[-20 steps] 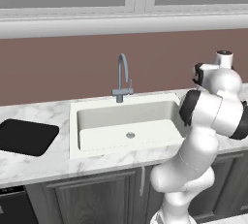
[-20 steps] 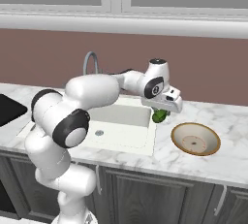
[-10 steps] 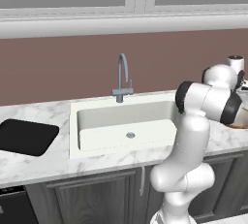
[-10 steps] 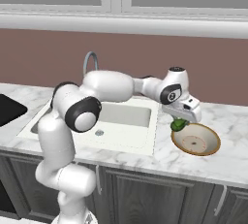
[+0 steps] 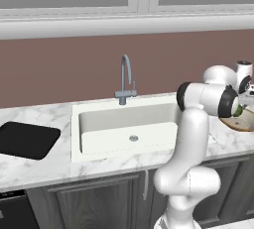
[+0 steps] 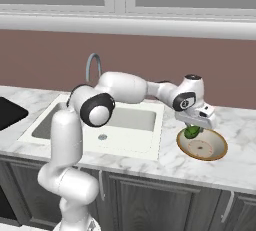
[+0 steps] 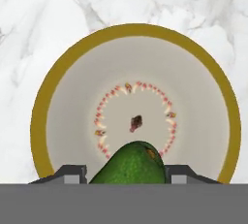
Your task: Pick the avocado from the sink and place it in the bowl. Then pick the bowl and place it in the microwave. Then close the microwave door and press the start button.
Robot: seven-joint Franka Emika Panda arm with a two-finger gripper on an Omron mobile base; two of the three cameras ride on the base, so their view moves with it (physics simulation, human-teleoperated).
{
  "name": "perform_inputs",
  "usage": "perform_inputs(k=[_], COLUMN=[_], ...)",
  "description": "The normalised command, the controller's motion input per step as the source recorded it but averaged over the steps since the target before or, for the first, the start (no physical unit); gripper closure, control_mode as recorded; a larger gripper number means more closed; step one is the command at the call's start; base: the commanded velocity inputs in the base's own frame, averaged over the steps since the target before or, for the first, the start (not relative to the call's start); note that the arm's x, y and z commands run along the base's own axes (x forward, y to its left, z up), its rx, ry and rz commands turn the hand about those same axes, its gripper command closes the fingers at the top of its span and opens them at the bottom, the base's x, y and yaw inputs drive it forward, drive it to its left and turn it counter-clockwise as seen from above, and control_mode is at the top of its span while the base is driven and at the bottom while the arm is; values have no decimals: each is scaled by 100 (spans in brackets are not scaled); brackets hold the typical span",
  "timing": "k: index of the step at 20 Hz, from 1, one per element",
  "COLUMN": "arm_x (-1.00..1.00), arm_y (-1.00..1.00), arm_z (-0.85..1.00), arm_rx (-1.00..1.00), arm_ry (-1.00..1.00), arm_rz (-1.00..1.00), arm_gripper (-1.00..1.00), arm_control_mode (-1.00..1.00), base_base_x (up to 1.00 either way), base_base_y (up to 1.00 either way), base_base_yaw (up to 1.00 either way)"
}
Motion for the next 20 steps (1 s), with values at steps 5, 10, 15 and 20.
perform_inputs(k=[5, 10, 15, 20], arm_x=[10, 0, 0, -15], arm_y=[-20, -18, -5, 14], arm_z=[-43, -11, -11, 7], arm_rx=[1, 3, 1, 0], arm_ry=[-1, -2, 0, -8], arm_rz=[10, 4, 3, 0], arm_gripper=[100, 100, -100, -100], arm_control_mode=[-100, -100, -100, -100], base_base_x=[0, 0, 0, 0], base_base_y=[0, 0, 0, 0], base_base_yaw=[0, 0, 0, 0])
